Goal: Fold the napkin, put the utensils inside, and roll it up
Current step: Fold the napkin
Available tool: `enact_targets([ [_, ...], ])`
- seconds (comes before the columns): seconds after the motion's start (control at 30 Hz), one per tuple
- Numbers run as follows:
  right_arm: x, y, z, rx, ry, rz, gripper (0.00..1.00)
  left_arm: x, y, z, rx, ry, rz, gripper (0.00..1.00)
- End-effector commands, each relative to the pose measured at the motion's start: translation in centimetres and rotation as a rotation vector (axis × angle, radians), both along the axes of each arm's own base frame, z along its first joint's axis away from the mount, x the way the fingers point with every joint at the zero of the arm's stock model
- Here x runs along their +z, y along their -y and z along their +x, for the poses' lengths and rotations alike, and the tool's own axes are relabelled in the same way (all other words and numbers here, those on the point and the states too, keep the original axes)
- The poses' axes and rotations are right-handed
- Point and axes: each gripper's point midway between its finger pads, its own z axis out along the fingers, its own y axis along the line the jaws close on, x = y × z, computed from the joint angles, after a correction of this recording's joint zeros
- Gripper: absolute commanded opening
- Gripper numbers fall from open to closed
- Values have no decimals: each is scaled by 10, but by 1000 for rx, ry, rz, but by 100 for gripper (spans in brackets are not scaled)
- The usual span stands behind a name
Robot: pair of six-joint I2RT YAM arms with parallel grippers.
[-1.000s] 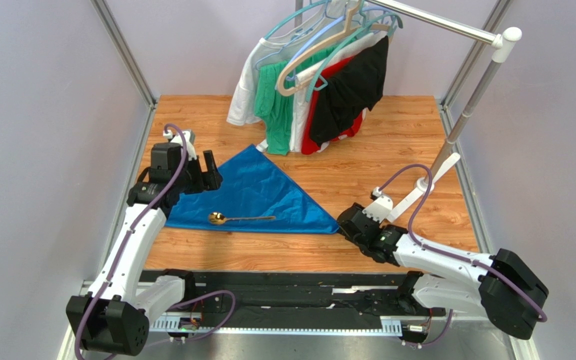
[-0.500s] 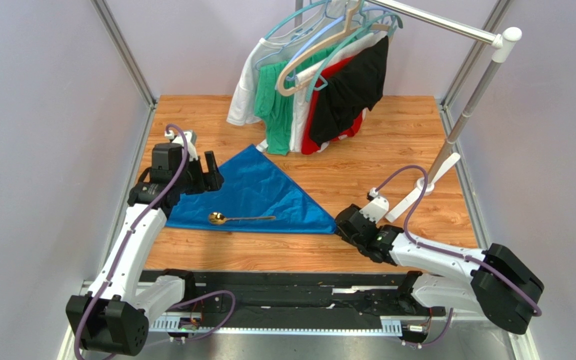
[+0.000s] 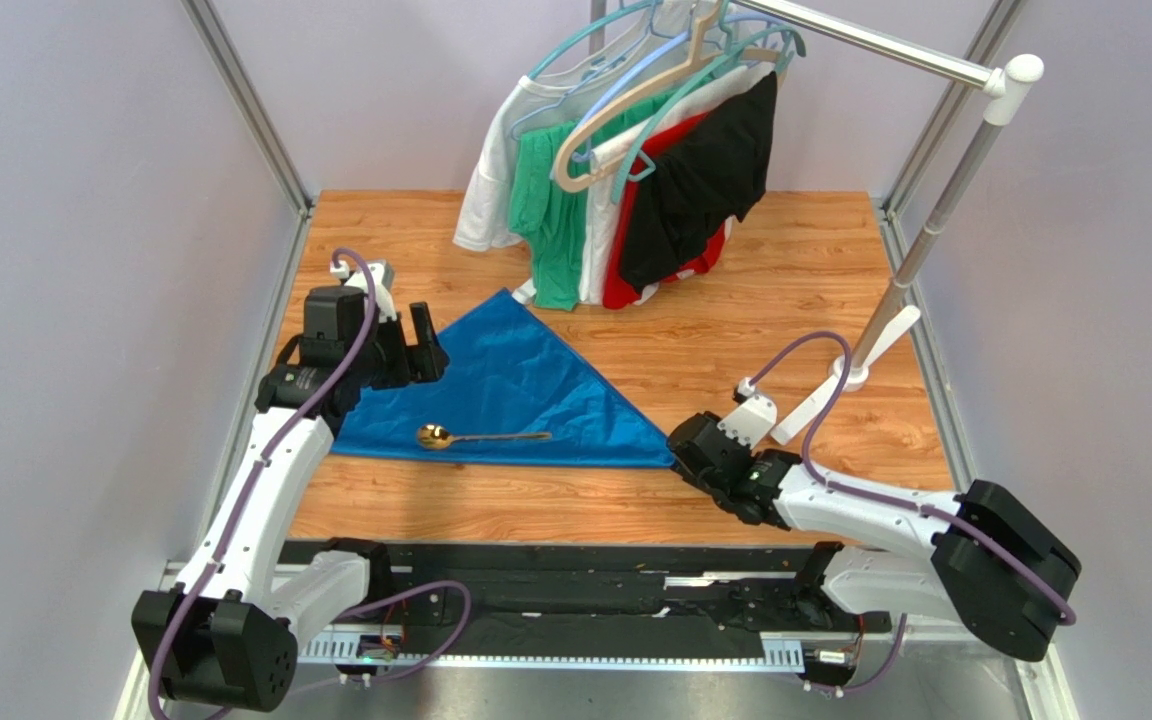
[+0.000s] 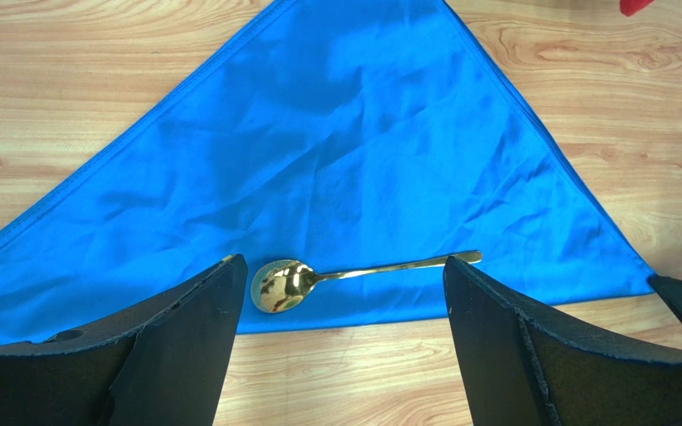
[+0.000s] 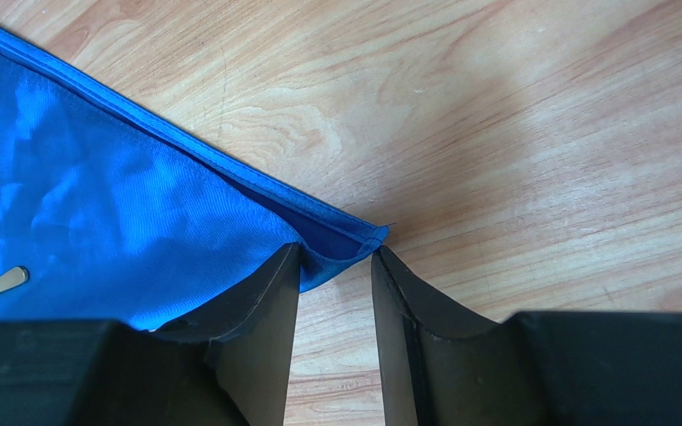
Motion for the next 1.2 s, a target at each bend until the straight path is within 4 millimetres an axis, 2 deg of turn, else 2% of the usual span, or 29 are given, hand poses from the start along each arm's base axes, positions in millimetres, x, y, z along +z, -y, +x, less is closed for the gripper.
enact_targets([
  [0.0,2,6,7,-55,34,-4,38,5,3,-1,-27,23,0,90],
  [0.47,-10,13,9,-79,1,-38,34,5,5,-2,-35,23,-5,90],
  [0.83,-13,14,10,-85,-11,-41,16,2,6,-2,-41,13,-9,90],
  [1.07,-8,26,9,-118,0,-65,0,2,8,-2,-48,13,-15,90],
  [1.17,-1,33,8,-134,18,-76,0,2,8,-3,-51,11,-17,90],
])
